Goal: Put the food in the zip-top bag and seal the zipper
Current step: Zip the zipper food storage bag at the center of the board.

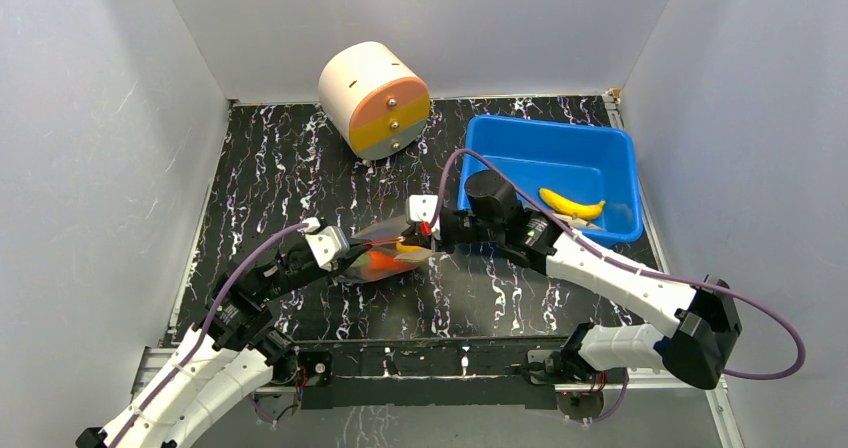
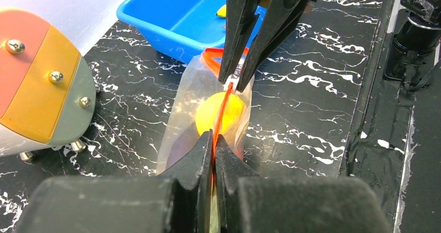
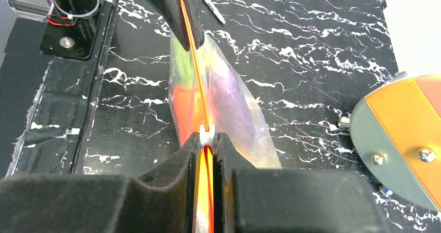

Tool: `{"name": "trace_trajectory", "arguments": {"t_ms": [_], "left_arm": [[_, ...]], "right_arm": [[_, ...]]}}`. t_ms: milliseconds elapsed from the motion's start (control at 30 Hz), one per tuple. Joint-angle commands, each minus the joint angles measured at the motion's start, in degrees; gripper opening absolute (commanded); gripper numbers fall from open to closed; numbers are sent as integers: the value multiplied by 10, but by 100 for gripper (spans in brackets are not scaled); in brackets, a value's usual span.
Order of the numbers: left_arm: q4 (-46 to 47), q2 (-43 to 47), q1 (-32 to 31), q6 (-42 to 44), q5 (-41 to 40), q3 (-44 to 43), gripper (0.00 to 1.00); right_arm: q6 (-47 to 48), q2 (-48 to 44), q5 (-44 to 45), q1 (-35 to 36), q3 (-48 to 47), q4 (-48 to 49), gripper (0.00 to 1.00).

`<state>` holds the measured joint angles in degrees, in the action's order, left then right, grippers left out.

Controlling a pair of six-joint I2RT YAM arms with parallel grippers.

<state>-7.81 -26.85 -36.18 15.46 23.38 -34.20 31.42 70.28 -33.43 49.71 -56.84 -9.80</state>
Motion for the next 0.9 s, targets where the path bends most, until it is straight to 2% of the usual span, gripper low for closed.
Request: {"name": "trace_trajectory", "arguments": {"t_ms": [0,467,867], "left_arm": [[16,13,1,10,-13,-34,0],[-29,32,1,39,-84,-61,0],[-22,45,1,51,-136,-57,0]], "right_arm": [[1,-24,41,-19,13,-29,0],[-3,-45,52,-30,29,-41,0],[-20,-80,76,-32,38,-73,0]]}}
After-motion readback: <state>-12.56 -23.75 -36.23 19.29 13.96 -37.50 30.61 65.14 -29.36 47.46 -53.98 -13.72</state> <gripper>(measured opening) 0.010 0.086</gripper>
